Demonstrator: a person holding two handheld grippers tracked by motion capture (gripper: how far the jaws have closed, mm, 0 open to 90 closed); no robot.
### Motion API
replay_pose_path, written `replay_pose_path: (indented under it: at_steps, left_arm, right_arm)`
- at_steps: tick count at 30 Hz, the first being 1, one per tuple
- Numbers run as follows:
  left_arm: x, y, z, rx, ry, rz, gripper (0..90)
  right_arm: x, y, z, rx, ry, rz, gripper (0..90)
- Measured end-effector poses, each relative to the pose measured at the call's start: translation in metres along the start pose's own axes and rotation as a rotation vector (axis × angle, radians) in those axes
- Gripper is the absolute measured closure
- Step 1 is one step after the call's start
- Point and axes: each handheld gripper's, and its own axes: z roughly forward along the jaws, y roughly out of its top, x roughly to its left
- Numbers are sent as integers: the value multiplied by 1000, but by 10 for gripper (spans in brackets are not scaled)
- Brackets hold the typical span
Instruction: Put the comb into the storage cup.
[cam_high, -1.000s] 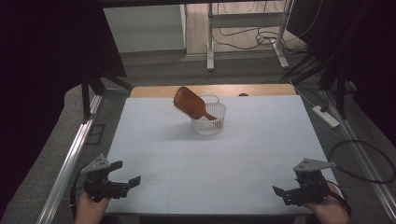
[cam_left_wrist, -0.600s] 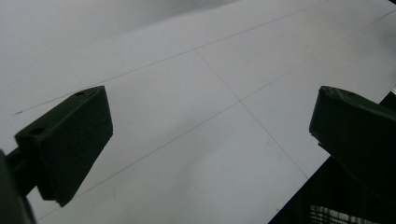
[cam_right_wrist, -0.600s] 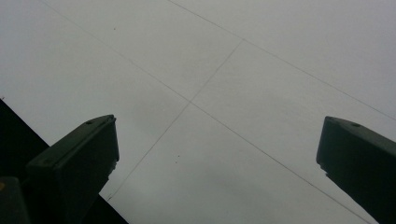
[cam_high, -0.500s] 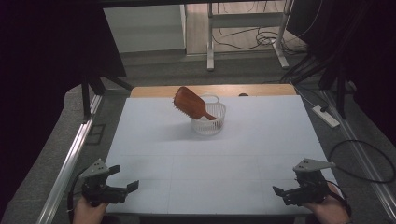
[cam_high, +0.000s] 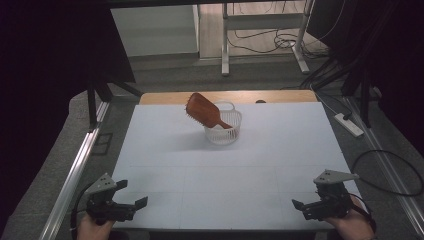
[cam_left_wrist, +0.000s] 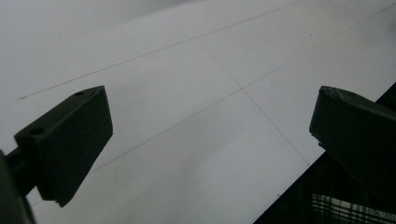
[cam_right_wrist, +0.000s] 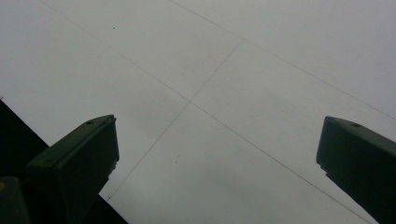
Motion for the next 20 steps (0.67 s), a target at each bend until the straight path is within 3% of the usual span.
replay_pose_path:
  at_steps: [20]
  left_arm:
    - [-4,0,2,54,33,7,2]
  right_arm:
    - [1,0,0,3,-6,-7,0]
